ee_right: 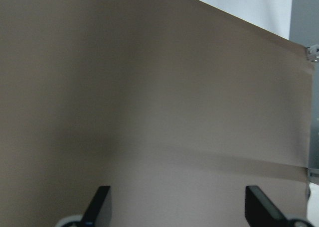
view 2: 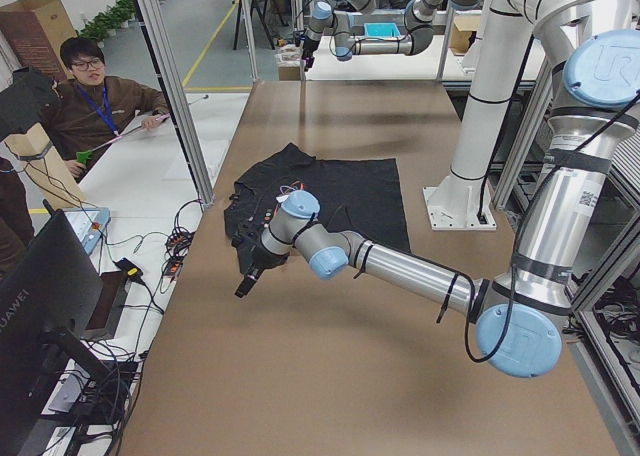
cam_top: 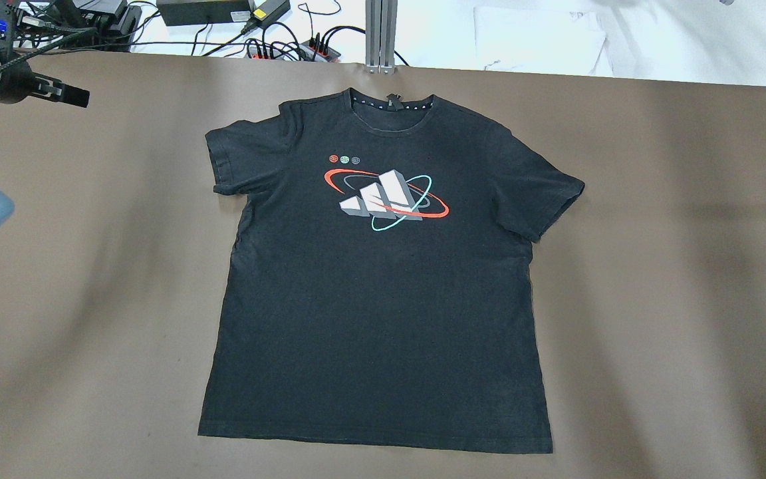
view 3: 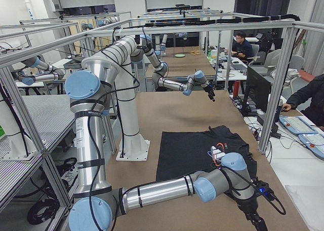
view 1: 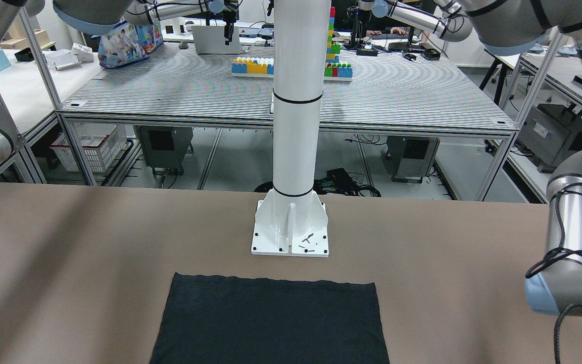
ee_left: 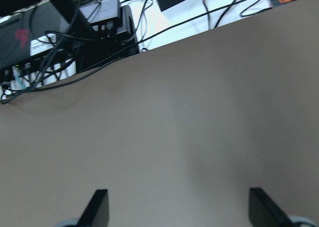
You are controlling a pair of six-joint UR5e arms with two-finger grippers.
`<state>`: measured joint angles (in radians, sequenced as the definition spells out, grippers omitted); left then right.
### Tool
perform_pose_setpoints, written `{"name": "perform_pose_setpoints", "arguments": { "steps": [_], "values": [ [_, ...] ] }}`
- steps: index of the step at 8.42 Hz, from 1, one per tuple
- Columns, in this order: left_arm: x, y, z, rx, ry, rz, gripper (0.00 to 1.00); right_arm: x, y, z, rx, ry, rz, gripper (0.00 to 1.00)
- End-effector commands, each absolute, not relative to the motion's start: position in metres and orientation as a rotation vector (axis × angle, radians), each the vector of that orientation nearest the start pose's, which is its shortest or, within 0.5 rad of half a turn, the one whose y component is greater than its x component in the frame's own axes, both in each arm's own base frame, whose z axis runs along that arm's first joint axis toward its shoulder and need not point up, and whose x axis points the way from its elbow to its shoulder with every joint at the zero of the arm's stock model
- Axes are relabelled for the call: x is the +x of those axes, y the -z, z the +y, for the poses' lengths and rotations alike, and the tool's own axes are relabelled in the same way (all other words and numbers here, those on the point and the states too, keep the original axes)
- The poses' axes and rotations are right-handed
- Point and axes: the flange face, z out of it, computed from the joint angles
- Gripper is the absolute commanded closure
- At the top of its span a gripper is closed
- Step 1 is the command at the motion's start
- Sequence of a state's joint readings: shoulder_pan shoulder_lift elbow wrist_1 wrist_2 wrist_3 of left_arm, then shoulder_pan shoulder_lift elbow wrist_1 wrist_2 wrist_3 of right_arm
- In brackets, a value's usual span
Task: Fold clothes
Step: 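Move both grippers toward the shirt's sleeves near the collar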
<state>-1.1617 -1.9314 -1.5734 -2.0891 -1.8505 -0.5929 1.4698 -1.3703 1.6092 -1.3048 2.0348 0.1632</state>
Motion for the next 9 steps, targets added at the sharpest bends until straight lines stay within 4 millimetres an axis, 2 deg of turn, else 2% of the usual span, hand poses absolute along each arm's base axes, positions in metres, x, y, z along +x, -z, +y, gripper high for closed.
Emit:
{"name": "perform_pose_setpoints", "arguments": {
  "steps": [1,2,3,4,5,6,7,8,9],
  "values": [
    [0.188,-0.37,-0.662,0.624,0.078,0.766,0.0,-0.021,-0.503,-0.625,0.424,-0.025,-0.672,0.06],
    [0.197,-0.373,-0.671,0.637,0.094,0.795,0.0,-0.041,-0.509,-0.628,0.423,-0.045,-0.697,0.06],
    [0.219,-0.377,-0.678,0.631,0.102,0.839,0.0,-0.061,-0.509,-0.636,0.428,-0.051,-0.721,0.06],
    [0.242,-0.371,-0.685,0.626,0.11,0.866,0.0,-0.077,-0.503,-0.647,0.42,-0.071,-0.74,0.06],
    [0.266,-0.36,-0.689,0.612,0.113,0.882,0.0,-0.112,-0.487,-0.655,0.401,-0.097,-0.778,0.06],
    [0.28,-0.351,-0.697,0.605,0.116,0.891,0.0,-0.149,-0.472,-0.654,0.387,-0.123,-0.815,0.06],
    [0.293,-0.343,-0.705,0.626,0.127,0.868,0.0,-0.168,-0.468,-0.654,0.386,-0.125,-0.831,0.06],
    [0.304,-0.34,-0.711,0.647,0.132,0.865,0.0,-0.181,-0.475,-0.655,0.395,-0.135,-0.83,0.06],
    [0.309,-0.34,-0.717,0.646,0.141,0.875,0.0,-0.203,-0.48,-0.654,0.402,-0.161,-0.843,0.06]
  ]
}}
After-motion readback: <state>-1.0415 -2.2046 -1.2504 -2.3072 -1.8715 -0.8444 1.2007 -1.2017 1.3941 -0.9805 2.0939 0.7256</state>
